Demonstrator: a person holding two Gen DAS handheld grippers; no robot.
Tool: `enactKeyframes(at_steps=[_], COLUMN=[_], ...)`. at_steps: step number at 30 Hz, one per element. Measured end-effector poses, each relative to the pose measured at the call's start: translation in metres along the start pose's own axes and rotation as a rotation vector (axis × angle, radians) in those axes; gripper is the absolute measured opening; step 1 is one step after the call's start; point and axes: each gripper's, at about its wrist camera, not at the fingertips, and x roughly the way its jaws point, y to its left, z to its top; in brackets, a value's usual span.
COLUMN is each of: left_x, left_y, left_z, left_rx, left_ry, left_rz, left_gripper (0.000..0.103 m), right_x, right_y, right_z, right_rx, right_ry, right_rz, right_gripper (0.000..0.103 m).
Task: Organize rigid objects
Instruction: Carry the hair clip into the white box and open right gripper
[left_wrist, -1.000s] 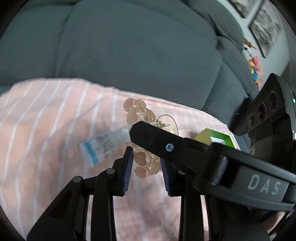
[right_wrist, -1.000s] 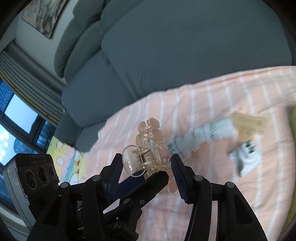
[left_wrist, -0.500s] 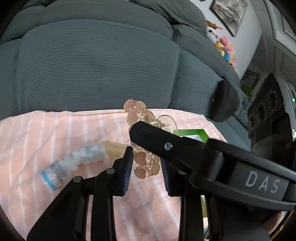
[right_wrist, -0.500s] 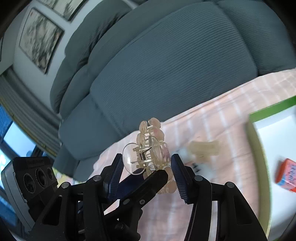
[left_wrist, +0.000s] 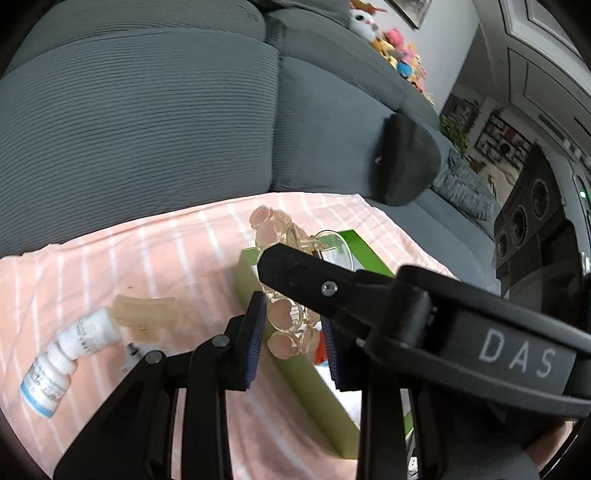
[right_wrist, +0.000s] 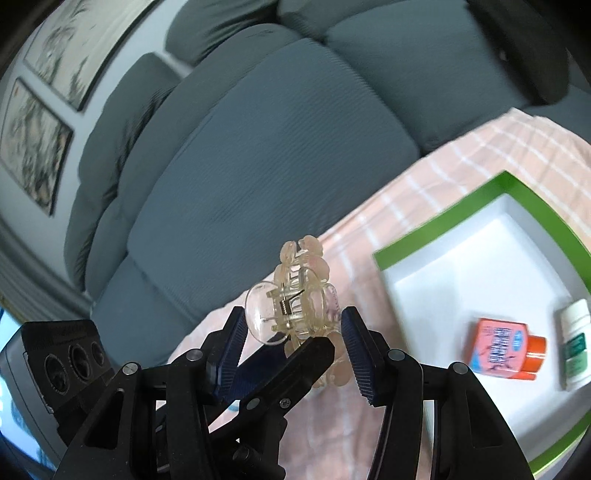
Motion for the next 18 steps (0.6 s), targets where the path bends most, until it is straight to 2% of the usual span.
enactKeyframes(at_steps=[10,18], left_x=[0.048,0.073], left_y=[-0.019,-0.024], left_z=[-0.001,-0.005], left_rx=[0.011,-0.014], left_ry=[0.087,0.144], left_rz=[-0.08,-0.134], left_gripper=[0.028,0.028], right_x=[-0.002,-0.002], right_y=[-0.05,-0.078], right_z=[0.009,0.01], right_rx=[0.143,0.231], right_ry=[0.001,0.011], right_rz=[-0.074,-0.143], right_gripper=[0.056,0.056])
